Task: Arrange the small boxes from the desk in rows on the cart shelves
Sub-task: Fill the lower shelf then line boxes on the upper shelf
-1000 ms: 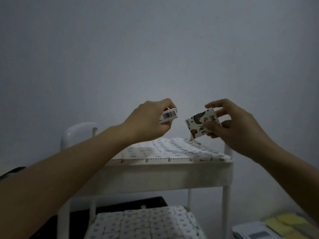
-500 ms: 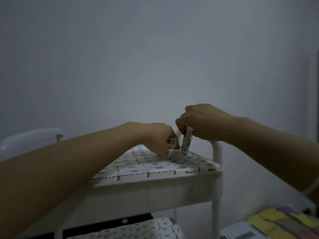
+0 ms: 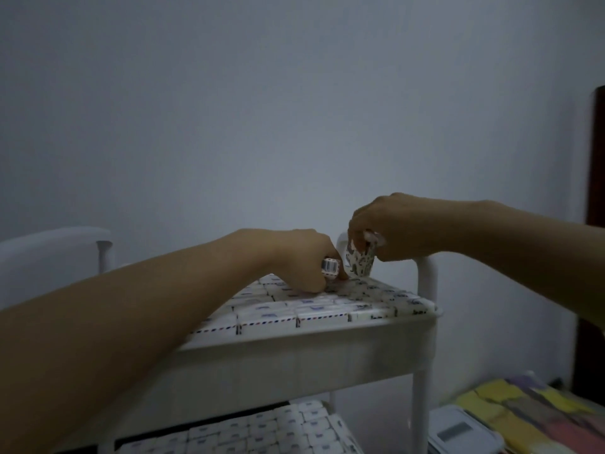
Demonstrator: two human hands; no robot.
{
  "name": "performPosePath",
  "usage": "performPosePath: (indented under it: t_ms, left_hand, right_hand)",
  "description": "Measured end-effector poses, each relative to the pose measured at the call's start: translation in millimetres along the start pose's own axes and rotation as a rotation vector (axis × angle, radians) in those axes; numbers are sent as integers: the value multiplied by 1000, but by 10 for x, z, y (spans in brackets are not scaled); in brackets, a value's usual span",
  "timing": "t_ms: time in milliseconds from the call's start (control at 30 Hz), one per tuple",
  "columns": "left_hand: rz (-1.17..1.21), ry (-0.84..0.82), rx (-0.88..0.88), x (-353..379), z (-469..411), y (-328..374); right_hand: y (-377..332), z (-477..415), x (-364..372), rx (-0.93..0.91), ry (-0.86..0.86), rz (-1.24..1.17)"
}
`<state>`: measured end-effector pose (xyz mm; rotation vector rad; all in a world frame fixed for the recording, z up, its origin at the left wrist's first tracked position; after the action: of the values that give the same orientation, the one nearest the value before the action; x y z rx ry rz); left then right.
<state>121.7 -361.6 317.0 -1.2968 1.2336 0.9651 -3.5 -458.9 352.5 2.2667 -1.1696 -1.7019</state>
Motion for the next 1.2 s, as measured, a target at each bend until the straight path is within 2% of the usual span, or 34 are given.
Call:
performPosePath:
  t_ms: [333, 567, 800, 900, 1000, 1100, 1200]
  left_hand:
    - [-6, 16, -25, 20, 11, -7]
    - [-6, 23, -23, 18, 24, 12]
    - [4, 26, -20, 14, 32, 19]
    - [-1, 21, -20, 11, 28, 22]
    - [11, 22, -13, 6, 35, 30]
    - [25, 23, -5, 9, 39, 22]
    - [57, 65, -5, 35, 52, -7]
  right_hand:
    - [-34, 54, -8, 10, 28, -23]
    - [-9, 34, -83, 3, -36, -99]
    - [-102, -2, 94, -25, -22, 7]
    - [-82, -14, 162, -58, 152, 175]
    - [-97, 2, 184, 31, 294, 372]
    - [-154, 9, 251, 103, 268, 361]
    - [-220, 11, 319, 90, 185, 260]
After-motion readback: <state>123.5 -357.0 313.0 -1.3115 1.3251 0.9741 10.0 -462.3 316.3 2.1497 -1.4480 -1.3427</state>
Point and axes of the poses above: each hand's wrist, its own z-axis away from the middle knuckle, its own x-axis out of the palm, y = z × x, the point moved 1 cm from there along -z, towards the middle knuckle, and after that the axes turned 15 degrees about x, right-handed, at the moved point
